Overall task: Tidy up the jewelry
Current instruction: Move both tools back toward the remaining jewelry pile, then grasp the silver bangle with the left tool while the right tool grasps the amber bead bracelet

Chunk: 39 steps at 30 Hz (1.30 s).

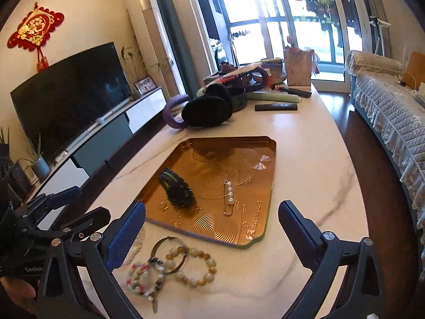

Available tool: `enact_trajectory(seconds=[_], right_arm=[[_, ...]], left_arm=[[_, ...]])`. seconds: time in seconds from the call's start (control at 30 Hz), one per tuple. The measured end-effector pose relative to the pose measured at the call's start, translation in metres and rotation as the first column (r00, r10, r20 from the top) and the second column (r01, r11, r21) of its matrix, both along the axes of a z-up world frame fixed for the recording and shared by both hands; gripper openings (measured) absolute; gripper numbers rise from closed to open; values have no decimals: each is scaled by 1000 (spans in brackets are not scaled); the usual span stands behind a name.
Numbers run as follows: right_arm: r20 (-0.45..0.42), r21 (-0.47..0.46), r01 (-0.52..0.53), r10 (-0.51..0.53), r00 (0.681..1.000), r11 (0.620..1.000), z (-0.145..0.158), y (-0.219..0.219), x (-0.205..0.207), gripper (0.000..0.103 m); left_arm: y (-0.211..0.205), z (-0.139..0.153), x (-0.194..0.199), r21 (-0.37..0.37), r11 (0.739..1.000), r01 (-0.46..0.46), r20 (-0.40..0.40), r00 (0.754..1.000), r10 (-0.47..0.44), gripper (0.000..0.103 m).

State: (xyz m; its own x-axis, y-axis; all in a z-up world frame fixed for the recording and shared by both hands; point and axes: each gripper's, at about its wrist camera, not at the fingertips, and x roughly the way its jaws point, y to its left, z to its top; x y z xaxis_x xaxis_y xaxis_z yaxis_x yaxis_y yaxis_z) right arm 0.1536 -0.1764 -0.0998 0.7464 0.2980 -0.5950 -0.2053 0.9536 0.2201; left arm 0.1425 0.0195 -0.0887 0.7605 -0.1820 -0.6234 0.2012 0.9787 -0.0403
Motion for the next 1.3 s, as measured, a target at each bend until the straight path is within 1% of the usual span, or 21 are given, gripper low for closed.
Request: enact_trajectory(seconds=[0.13, 0.23, 0.3, 0.37, 0.43, 0.5, 0.53, 0.57, 0.6, 0.63, 0.67, 0.7, 0.77, 0.93, 1.0, 1.07, 1.17, 1.2, 1.23, 1.27, 1.3], right_arm=[[15, -6, -23, 23, 1000, 1000, 0, 2, -11, 102], [-27, -7, -42, 42, 999, 999, -11, 4, -15, 102], [-57, 4, -45, 45, 997, 999, -22, 2, -18, 102], [-89, 22, -41, 43, 995, 999, -33, -3, -18, 102], [-121, 37, -27, 32, 992, 999, -45, -8, -19, 102], [-153, 38, -13, 19, 988, 999, -60, -11, -15, 100], [-165, 32, -13, 18, 986, 999, -65, -10, -14, 98], [-185, 23, -20, 24, 982, 1000, -73, -9, -10, 89], [-205, 12, -29, 31, 978, 1000, -81, -6, -7, 76], [-221, 1, -37, 36, 975, 999, -85, -4, -4, 70], [-238, -14, -47, 42, 970, 999, -92, -2, -2, 60], [-248, -25, -56, 48, 967, 998, -97, 1, 0, 54], [-256, -29, -70, 60, 965, 997, -104, 3, 1, 49], [-233, -67, -113, 94, 968, 991, -103, 13, 5, 50], [-232, -99, -133, 107, 967, 986, -103, 19, 6, 49], [-222, -160, -140, 103, 969, 977, -104, 25, 8, 45], [-220, -206, -153, 107, 970, 966, -105, 29, 11, 41], [-218, -223, -155, 106, 970, 963, -105, 30, 12, 38], [-217, -230, -158, 107, 970, 960, -104, 31, 12, 38], [-216, -243, -163, 110, 970, 956, -104, 33, 12, 36], [-213, -254, -172, 119, 970, 952, -104, 35, 12, 28]], left_arm=[[2, 3, -18, 11, 1000, -5, 14, 1000, 5, 94], [9, -7, -29, -7, 1000, -13, 40, 999, 14, 94], [12, -19, -27, -29, 999, -23, 1, 1000, 23, 94], [13, -35, -22, -55, 998, 8, -44, 999, -11, 94], [10, -45, -17, -37, 999, 19, -59, 998, -21, 94], [6, -56, -9, -45, 998, 45, -99, 994, -49, 94], [4, -62, -4, -60, 996, 60, -121, 990, -67, 94], [2, -68, 0, -68, 995, 71, -137, 987, -80, 94], [0, -71, 2, -71, 995, 76, -146, 986, -86, 94], [-2, -75, 7, -81, 993, 83, -158, 983, -95, 94], [-4, -79, 11, -95, 991, 92, -172, 979, -107, 94], [-6, -82, 14, -102, 990, 101, -184, 976, -118, 94], [-11, -88, 22, -121, 985, 121, -201, 969, -143, 94], [-18, -100, 32, -128, 982, 141, -233, 958, -168, 94], [-21, -105, 35, -113, 982, 150, -242, 955, -173, 94], [-22, -109, 38, -100, 984, 147, -245, 955, -168, 94], [-24, -111, 40, -60, 988, 139, -236, 960, -150, 92], [-25, -111, 41, -50, 988, 143, -238, 960, -151, 90], [-26, -110, 41, -55, 987, 151, -238, 958, -160, 87], [-26, -110, 41, -58, 985, 160, -237, 957, -170, 80], [-28, -109, 41, -64, 982, 177, -237, 954, -187, 68]])
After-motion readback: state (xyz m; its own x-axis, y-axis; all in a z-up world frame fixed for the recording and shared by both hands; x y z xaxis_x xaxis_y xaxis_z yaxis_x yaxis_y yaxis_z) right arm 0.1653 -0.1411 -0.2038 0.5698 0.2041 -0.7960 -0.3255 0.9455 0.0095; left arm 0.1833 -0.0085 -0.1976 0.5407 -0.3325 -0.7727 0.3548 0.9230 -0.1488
